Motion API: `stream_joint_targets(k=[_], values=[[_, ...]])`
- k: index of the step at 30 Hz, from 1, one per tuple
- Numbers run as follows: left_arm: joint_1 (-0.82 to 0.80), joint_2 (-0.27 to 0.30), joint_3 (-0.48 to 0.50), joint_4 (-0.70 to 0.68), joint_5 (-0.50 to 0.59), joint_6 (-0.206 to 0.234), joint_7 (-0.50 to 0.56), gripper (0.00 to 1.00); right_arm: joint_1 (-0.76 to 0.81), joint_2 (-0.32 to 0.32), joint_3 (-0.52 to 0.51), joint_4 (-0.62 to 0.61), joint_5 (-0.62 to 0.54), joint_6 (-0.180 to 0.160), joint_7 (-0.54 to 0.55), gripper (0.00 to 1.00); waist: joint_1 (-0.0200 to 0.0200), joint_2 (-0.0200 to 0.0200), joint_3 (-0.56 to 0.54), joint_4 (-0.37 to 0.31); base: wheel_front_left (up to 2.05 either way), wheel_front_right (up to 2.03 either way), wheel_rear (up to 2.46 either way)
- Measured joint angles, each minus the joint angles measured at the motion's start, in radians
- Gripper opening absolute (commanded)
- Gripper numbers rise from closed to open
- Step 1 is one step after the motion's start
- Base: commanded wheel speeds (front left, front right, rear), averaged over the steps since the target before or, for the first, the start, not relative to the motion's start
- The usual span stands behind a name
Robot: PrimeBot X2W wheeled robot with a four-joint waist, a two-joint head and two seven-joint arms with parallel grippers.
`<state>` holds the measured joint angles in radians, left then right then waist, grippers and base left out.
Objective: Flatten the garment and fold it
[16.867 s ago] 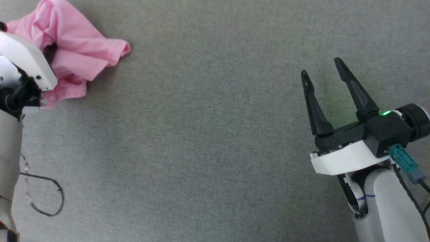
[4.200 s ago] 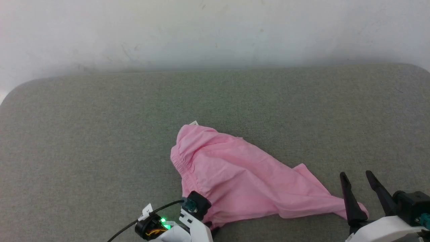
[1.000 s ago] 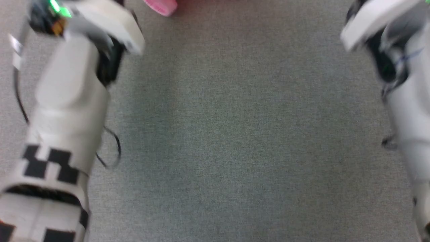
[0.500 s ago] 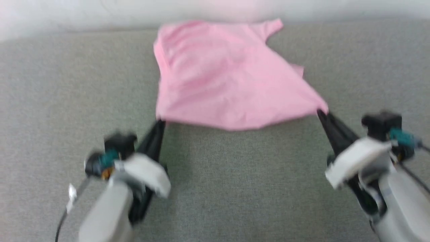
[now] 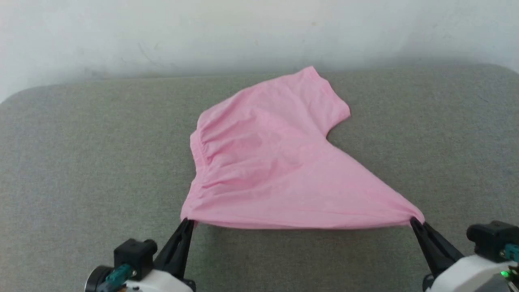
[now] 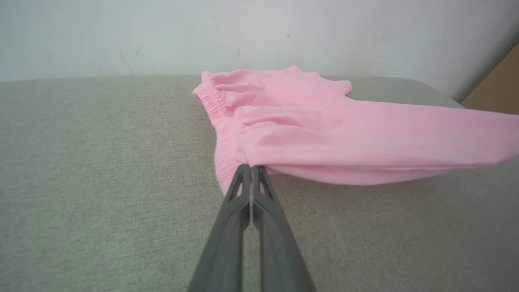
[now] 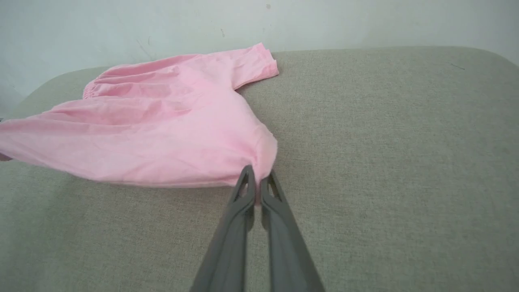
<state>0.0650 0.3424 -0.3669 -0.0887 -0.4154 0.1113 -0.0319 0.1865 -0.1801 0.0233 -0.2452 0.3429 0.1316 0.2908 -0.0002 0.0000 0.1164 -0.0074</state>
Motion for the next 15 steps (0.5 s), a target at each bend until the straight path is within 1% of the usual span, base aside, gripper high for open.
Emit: stream_joint_targets(k=[3, 8, 11, 13, 15], values=[[0.078, 0.020, 0.011, -0.097, -0.018, 0.034, 0.057, 0.00, 0.067, 0.030, -0.035, -0.082, -0.012, 0.000, 0.058, 0.00, 0.0000, 0.0000, -0.012, -0.001, 0.00, 0.00, 0.00], [0.156, 0.041, 0.005, -0.245, -0.038, 0.066, 0.148, 0.00, 0.112, 0.058, -0.076, -0.194, -0.020, 0.000, 0.142, 0.00, 0.0001, 0.0000, -0.008, 0.003, 0.00, 0.00, 0.00], [0.145, 0.047, 0.010, -0.277, -0.048, 0.065, 0.161, 0.00, 0.085, 0.062, -0.098, -0.216, -0.022, 0.000, 0.160, 0.00, 0.0001, 0.0000, 0.007, 0.010, 0.00, 0.00, 0.00], [0.104, 0.043, 0.008, -0.260, -0.066, 0.045, 0.166, 0.00, 0.022, 0.066, -0.101, -0.201, -0.014, 0.000, 0.158, 0.00, 0.0002, 0.0000, 0.023, 0.013, 0.00, 0.00, 0.00], [0.041, 0.030, 0.007, -0.220, -0.091, 0.018, 0.169, 0.00, -0.072, 0.061, -0.092, -0.154, -0.014, 0.000, 0.159, 0.00, 0.0004, 0.0000, 0.042, 0.017, 0.00, 0.00, 0.00]])
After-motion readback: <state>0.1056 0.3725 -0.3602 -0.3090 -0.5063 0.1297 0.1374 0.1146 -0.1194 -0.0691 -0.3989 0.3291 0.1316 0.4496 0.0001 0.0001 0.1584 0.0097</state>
